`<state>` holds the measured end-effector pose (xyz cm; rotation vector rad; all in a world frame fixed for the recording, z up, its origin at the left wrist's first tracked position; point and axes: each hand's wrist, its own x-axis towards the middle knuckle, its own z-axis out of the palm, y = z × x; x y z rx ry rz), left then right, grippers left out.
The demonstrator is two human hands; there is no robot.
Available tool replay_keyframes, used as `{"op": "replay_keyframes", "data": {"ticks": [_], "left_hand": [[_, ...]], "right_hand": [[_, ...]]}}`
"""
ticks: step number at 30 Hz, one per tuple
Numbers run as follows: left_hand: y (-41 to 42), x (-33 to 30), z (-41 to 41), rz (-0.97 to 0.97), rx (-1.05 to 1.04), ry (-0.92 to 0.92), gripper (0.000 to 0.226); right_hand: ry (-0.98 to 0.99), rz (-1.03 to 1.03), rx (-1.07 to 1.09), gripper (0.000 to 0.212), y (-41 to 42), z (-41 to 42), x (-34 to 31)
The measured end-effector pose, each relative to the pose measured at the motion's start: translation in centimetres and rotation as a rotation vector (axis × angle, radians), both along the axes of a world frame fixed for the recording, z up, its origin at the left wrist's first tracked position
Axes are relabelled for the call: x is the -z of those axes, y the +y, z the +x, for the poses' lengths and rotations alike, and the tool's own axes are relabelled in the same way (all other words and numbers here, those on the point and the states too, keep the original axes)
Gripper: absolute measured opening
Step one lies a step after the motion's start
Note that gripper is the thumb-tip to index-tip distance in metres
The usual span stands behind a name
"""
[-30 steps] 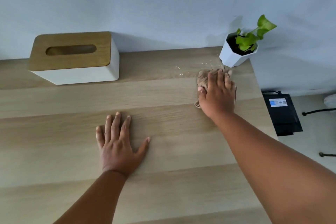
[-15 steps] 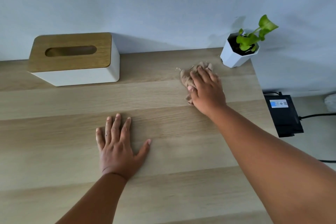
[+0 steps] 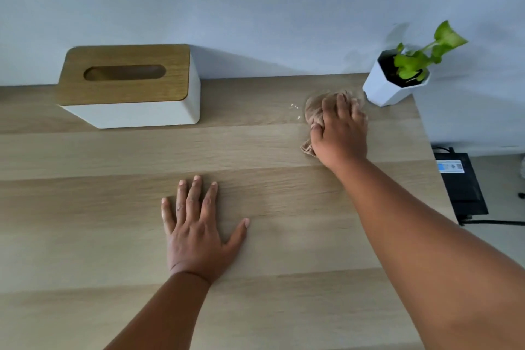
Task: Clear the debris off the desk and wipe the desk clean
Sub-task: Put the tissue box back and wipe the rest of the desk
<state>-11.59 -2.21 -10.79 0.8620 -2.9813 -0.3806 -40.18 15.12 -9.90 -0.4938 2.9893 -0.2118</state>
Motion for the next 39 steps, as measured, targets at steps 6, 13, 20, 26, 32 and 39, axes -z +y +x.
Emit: {"op": "replay_keyframes", "data": {"ticks": [6,13,20,26,32,39], "left_hand": [[-0.1,0.0,0.1,-0.001,-0.004,-0.010,0.095],[-0.1,0.3,0.1,-0.005,-0.003,0.006,0.096],[0.0,0.4,0.1,-0.013,0.000,0.010,0.095],[-0.1,0.4,0.1,-0.013,-0.006,0.012,0.095],[0.0,0.4,0.1,-0.023,-0.004,0.030,0.094],[-0.1,0.3,0.1,-0.017,-0.004,0.028,0.094]], "right_hand": [[-0.034,-0.016,-0.212,0.064,-4.3,1.4,-0.1],[0.053,-0.049,-0.505,0.057,2.7,5.8,-0.3],[0.043,-0.002,-0.101,0.059,-0.8,1.2,0.0],[-0.004,-0.019,-0.111,0.057,-7.4,0.8,-0.1],[0.000,-0.042,-0.487,0.056,-3.8,7.0,-0.4],[0.024,-0.023,-0.443,0.058,5.0,7.4,-0.3]]}}
